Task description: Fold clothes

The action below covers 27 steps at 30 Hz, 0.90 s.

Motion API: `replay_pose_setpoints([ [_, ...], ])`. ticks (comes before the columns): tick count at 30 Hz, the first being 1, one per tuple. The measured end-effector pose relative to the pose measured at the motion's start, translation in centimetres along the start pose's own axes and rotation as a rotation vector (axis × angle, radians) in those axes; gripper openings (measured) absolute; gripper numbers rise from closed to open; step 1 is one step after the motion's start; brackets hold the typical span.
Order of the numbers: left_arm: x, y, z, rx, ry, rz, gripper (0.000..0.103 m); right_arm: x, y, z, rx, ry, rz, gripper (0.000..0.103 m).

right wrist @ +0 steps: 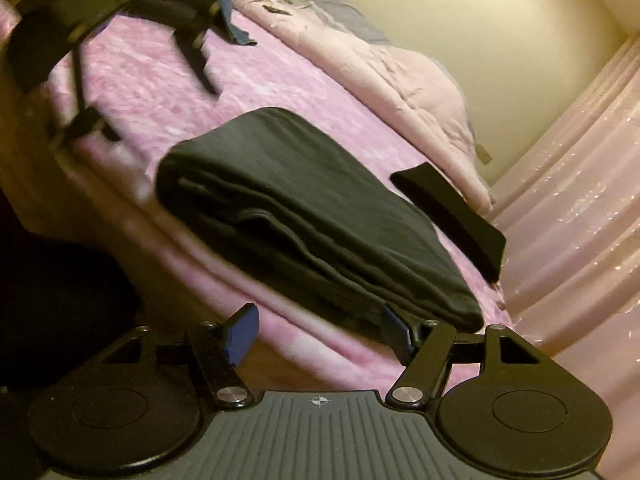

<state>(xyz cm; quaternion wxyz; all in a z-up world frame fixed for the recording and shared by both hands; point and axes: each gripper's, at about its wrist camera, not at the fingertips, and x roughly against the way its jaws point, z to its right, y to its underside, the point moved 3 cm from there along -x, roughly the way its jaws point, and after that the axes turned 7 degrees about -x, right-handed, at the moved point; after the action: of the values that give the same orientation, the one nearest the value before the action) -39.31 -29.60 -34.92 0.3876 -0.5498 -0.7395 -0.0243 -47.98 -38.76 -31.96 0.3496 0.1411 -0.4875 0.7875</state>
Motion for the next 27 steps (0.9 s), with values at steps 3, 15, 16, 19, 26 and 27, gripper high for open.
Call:
replay_pose_setpoints([
  [3,-1.5,-0.9,1.5,-0.038,0.009,-0.038,0.056,-0.3,0.0,0.5,-0.014,0.005,0.012,0.068],
  [15,-1.3,1.5,-4.4,0.104,0.097,-0.042,0.024,-4.1,-1.6,0.2,0.219,0.009,0.088,0.069],
  [16,-1.2,1.8,-4.6,0.097,0.097,-0.044,0.023,-4.5,-1.8,-0.1,0.252,0.0,0.098,0.071],
  [19,-0.8,2.8,-4.8,0.091,0.099,-0.049,0.023,-6.0,-2.2,-1.1,0.36,-0.022,0.122,0.084],
  [26,0.0,4.6,-6.2,0.117,0.099,-0.025,0.023,-9.8,-3.0,-2.8,0.553,-0.065,0.112,0.086],
  [27,0.0,4.9,-6.4,0.118,0.1,-0.027,0.023,-10.1,-3.3,-2.7,0.547,-0.067,0.109,0.081],
])
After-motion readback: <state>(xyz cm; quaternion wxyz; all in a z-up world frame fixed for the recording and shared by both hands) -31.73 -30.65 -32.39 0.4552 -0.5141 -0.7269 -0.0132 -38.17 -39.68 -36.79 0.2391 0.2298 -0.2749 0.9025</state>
